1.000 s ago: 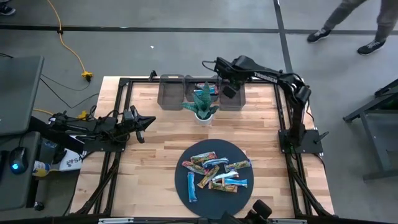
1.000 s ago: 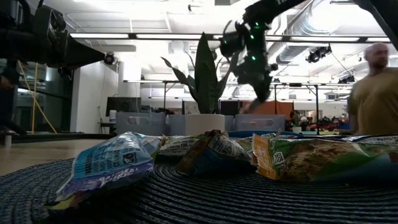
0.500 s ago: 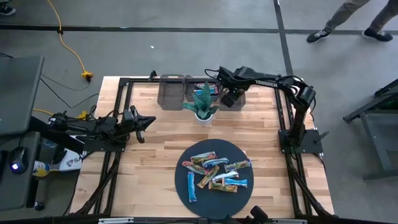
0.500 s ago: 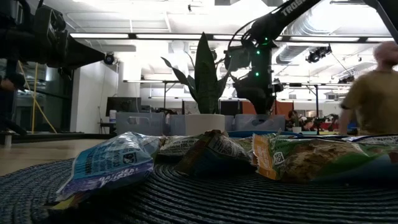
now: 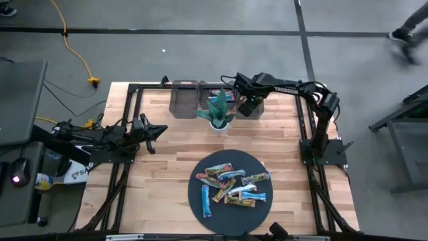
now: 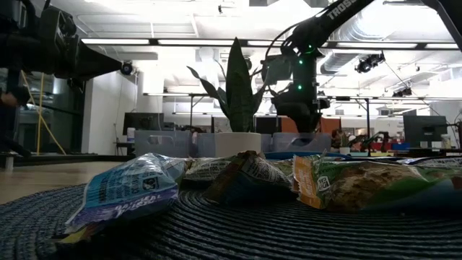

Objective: Pick and place Granola Bars by type
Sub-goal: Put the orange granola bar into the right black bin

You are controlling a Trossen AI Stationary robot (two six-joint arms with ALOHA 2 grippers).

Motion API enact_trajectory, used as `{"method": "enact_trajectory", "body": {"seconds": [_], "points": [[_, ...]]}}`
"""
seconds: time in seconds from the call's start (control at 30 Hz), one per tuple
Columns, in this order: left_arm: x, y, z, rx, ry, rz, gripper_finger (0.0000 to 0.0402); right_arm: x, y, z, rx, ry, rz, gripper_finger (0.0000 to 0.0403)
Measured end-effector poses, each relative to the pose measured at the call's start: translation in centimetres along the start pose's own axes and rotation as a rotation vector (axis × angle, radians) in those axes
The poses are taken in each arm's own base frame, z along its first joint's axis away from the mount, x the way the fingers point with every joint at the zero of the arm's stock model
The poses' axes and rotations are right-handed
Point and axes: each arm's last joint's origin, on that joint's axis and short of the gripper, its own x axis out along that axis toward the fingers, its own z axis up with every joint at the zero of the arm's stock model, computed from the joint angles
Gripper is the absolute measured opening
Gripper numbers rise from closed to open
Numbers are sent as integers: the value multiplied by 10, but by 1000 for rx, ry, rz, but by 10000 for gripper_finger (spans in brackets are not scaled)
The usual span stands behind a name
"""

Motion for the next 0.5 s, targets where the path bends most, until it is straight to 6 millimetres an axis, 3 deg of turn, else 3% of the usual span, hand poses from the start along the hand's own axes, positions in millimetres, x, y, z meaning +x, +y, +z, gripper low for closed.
{"method": "enact_trajectory", "body": {"seconds": [0.3, 0.5], "points": [[0, 0, 0, 0, 0, 0, 1, -6, -3, -2, 6, -13, -31, 179], [0, 0, 0, 0, 0, 0, 1, -37, -13, -9, 31, -103, -109, 214]]}}
